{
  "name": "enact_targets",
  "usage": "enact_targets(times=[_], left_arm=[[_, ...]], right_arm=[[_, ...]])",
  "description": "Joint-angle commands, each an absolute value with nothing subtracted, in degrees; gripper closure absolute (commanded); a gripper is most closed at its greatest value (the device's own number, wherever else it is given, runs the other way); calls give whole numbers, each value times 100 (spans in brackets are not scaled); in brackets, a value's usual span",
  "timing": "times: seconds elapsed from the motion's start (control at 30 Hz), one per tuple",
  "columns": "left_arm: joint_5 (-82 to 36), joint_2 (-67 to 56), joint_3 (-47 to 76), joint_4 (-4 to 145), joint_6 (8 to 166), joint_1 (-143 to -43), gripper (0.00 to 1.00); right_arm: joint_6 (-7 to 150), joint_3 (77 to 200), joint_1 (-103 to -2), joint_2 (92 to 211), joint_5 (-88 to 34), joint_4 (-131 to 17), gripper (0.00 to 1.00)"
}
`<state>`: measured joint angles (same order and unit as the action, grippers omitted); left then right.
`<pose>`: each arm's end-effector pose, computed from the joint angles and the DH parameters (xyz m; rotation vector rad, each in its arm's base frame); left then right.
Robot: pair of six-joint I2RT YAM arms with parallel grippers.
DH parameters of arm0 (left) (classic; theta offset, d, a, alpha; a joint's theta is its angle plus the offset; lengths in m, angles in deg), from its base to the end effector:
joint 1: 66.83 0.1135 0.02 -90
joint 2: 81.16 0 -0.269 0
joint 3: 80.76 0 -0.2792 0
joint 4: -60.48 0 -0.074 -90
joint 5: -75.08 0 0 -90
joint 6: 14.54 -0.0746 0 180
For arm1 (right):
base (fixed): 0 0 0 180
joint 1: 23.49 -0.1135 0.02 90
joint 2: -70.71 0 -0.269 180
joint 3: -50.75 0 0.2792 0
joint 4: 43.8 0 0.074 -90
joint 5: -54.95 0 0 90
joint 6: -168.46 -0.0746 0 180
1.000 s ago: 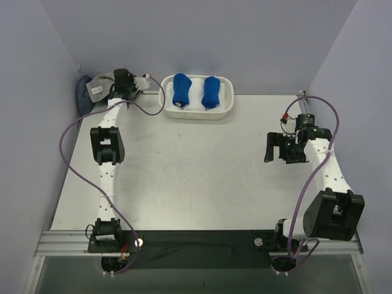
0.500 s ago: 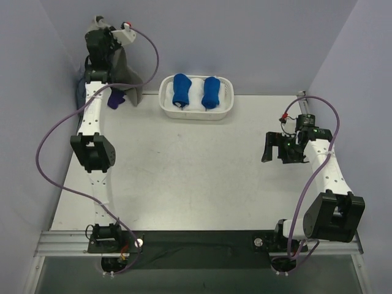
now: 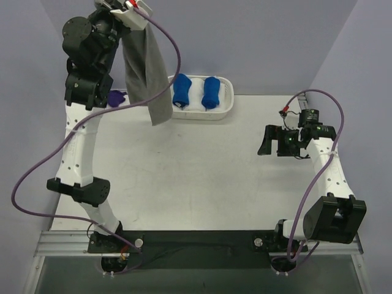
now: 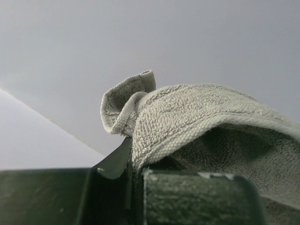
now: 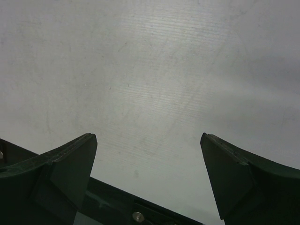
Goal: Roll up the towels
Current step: Move the towel to the center of the board
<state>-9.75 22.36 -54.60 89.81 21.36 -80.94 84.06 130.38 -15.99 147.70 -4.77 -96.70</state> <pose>0.3892 -0.0909 0.6430 0.6227 1.0636 0.6639 0.3290 -0.0054 0.2820 -0.1906 2.3505 0.5341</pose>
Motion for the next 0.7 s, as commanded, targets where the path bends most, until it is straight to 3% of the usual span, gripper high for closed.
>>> enact_targets(times=[0.0,0.1,0.27,0.47,0.6,0.67], left_arm=[[-702,1562,-5301,9301,2369,-8659,100],[-263,1183,-5239,9720,2658,-9432,100],[362,394,-4031,10100,3527,-10672,100],[247,-845,-1358,10470,5330,-10665,100],[83,-1725,1055,10672,5603,-10069,100],[-286,-2165,1832,10856,5255,-9244,100]], right_arm=[[8443,13251,-1620,14569,71,-9813,0],[8461,13268,-1620,14481,395,-9813,0],[8408,13303,-1585,14340,590,-9813,0],[8408,13303,-1541,14252,442,-9892,0],[8645,13251,-1715,14287,327,-10086,1],[8750,13146,-1926,14296,196,-10156,2]])
